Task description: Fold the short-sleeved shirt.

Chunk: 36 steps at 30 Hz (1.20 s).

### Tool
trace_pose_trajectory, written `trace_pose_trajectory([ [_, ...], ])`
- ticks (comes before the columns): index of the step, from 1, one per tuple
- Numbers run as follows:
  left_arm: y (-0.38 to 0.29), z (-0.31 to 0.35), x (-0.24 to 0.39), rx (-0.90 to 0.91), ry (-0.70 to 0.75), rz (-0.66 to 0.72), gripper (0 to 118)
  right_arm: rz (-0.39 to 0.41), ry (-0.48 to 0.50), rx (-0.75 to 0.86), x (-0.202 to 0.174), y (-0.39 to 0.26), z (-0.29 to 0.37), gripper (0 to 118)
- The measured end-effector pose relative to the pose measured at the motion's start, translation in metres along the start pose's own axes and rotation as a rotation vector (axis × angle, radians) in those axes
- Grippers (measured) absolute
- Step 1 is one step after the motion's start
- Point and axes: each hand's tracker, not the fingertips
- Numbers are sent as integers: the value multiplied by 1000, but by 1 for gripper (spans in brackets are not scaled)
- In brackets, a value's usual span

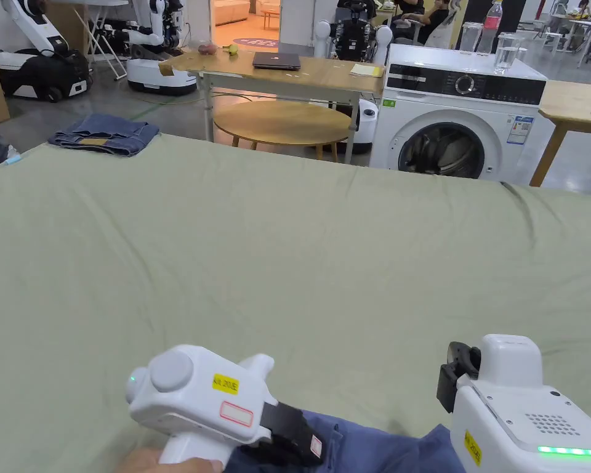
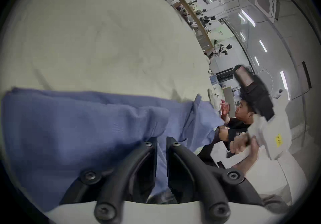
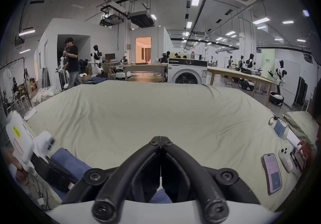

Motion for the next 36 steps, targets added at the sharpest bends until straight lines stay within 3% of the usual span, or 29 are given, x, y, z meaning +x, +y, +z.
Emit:
trace_pose_trajectory([
  [2, 4, 35, -3, 63, -36, 4, 6, 2, 0, 7, -1, 2, 1, 0],
  [3, 5, 55, -5, 93, -33, 4, 12, 2, 2, 10, -1, 3, 1, 0],
  [4, 6, 71, -9, 110, -16, 2, 27, 2, 3, 12, -2, 5, 1, 0],
  [6, 1, 105, -10, 158, 47, 9, 36, 5, 7, 13, -4, 6, 0, 0],
  [7, -1, 118, -19, 173, 72, 23, 52, 5, 8, 14, -4, 6, 0, 0],
  [15, -17, 130, -87, 126, 97, 114, 51, 14, 21, 3, -10, 4, -4, 0],
  [19, -27, 96, -136, 31, -65, 183, 51, 14, 21, -3, -11, 4, -4, 0],
  [21, -36, 88, -139, 101, -202, 180, 50, 18, 19, -2, -11, 4, -4, 0],
  [23, -36, 76, -141, 68, -261, 167, 41, 22, 17, -4, -11, 3, -4, 0],
  [25, -36, 71, -138, 87, -228, 151, 9, 22, 13, -6, -10, 3, -3, 0],
  [27, -35, 65, -135, 89, -140, 162, 5, 24, 10, -11, -9, 2, -3, 0],
  [29, -37, 69, -128, 105, -162, 150, 4, 22, 9, -14, -8, 1, -3, 0],
  [31, -37, 74, -114, 123, -94, 106, 3, 17, 6, -17, -6, 0, -2, 0],
  [33, -37, 80, -109, 134, -98, 141, 3, 14, 3, -18, -4, 0, -1, 0],
  [36, -36, 101, -87, 176, -80, 61, 3, 12, -2, -17, -1, 2, 0, 0],
])
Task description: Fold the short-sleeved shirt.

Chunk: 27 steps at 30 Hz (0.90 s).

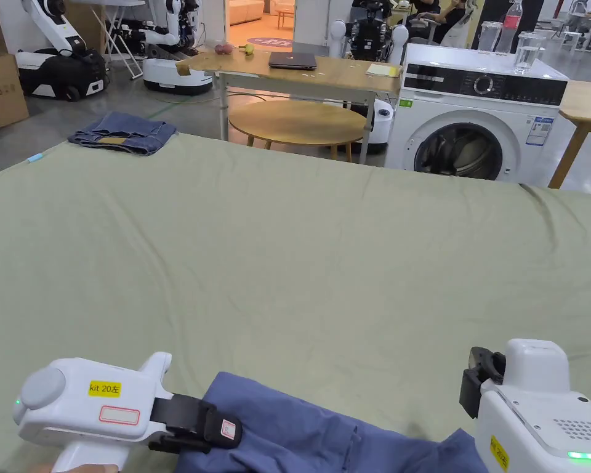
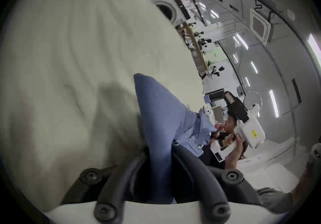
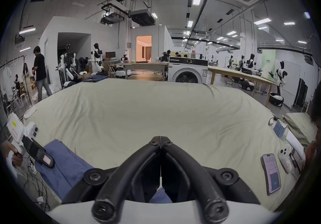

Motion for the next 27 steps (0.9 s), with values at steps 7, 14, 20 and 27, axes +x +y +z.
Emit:
trace_pose_trajectory([
  [7, 21, 70, 54, 79, 98, -76, 2, 10, -2, 16, 2, 7, 3, 0],
  [14, 38, 118, 99, 137, 397, -176, 2, 7, 11, 26, -2, 9, 3, 0],
  [20, 32, 74, 149, 61, 432, -275, 3, 4, 20, 20, -4, 5, 2, 0],
  [27, 25, -4, 177, -79, 351, -357, 3, 1, 15, 14, 0, 4, 3, 0],
])
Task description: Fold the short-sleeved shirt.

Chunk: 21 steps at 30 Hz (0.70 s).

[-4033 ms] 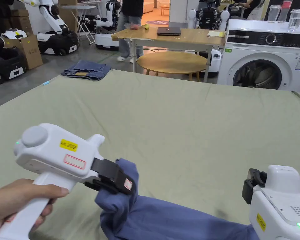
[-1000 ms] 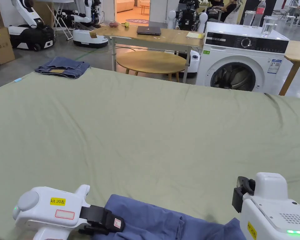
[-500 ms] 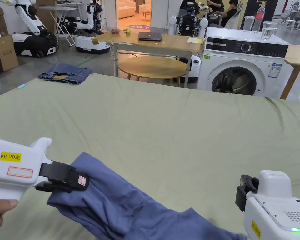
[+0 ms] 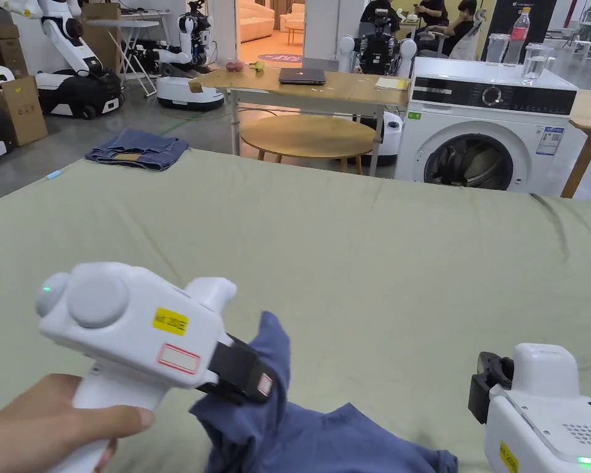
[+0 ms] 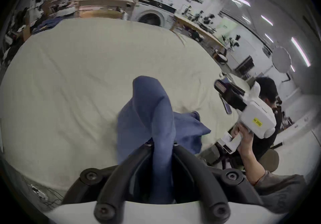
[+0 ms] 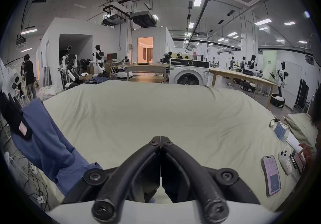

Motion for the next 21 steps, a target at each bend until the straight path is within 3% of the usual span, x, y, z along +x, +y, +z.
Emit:
trace_pose_trajectory([
  [3, 2, -33, 48, -76, 9, -54, 3, -3, -5, 2, 3, 0, 2, 0],
  [10, 9, -106, 96, -141, 49, -82, 3, -11, -24, -3, 11, -2, 5, 0],
  [18, 3, -158, 104, -218, 47, -44, 3, -20, -43, 1, 18, -1, 8, 0],
  [21, 2, -156, 95, -221, -10, 14, 31, -20, -45, -2, 19, -1, 8, 0],
])
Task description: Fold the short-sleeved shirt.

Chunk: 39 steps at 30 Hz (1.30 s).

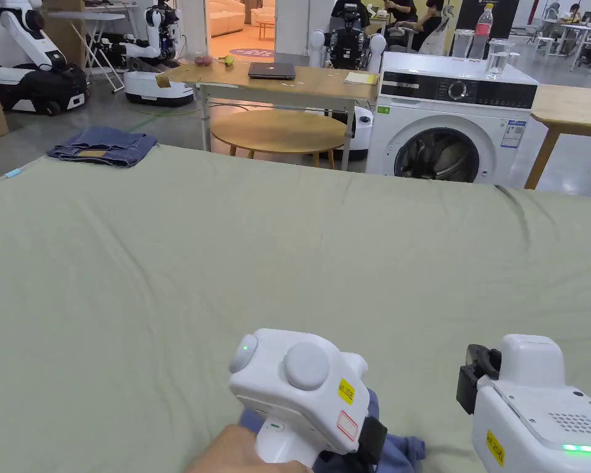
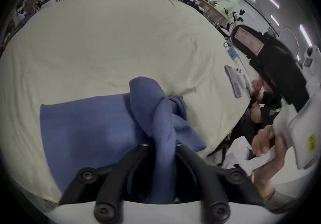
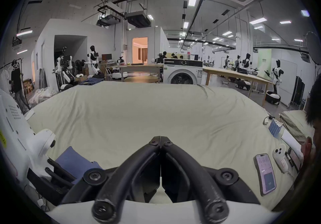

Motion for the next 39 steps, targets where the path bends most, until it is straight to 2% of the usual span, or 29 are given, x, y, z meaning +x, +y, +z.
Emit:
trace_pose_trajectory([
  [1, 2, 5, -7, 0, -57, 23, 37, 1, 0, -1, 0, 0, 0, 0],
  [3, -2, 18, -11, 12, -125, 52, 37, 2, -1, -3, 1, -1, 0, 0],
  [6, -2, 44, -13, 68, -133, 4, 37, 1, -4, -4, 3, -1, 0, 0],
  [8, -4, 62, -21, 137, -196, 17, 37, 0, -6, -5, 4, -1, 1, 0],
  [9, -1, 65, -29, 162, -219, 28, 34, 0, -7, -4, 4, -1, 2, 0],
  [11, 2, 62, -38, 189, -225, 50, 10, -3, -10, -2, 6, -1, 3, 0],
  [14, 10, 26, -45, 128, -173, 50, 5, -9, -13, -1, 7, -1, 3, 0],
  [18, 5, -37, -56, 3, -365, 143, 2, -15, -14, -5, 8, -1, 4, 0],
  [24, -6, -73, -48, 16, -298, 150, 0, -13, -19, -17, 9, -6, 3, 0],
  [28, -10, -70, -35, 41, -253, 78, 0, -12, -22, -20, 9, -7, 3, 0],
  [32, -8, -52, -33, 55, -251, 71, 0, -14, -29, -13, 6, -7, 0, 0],
  [37, -13, 12, -33, 312, -115, -40, 0, -17, -44, 1, 1, -6, -6, 0],
  [39, -23, 42, -32, 465, 1, -86, 0, -23, -50, 15, -2, -5, -7, 0],
])
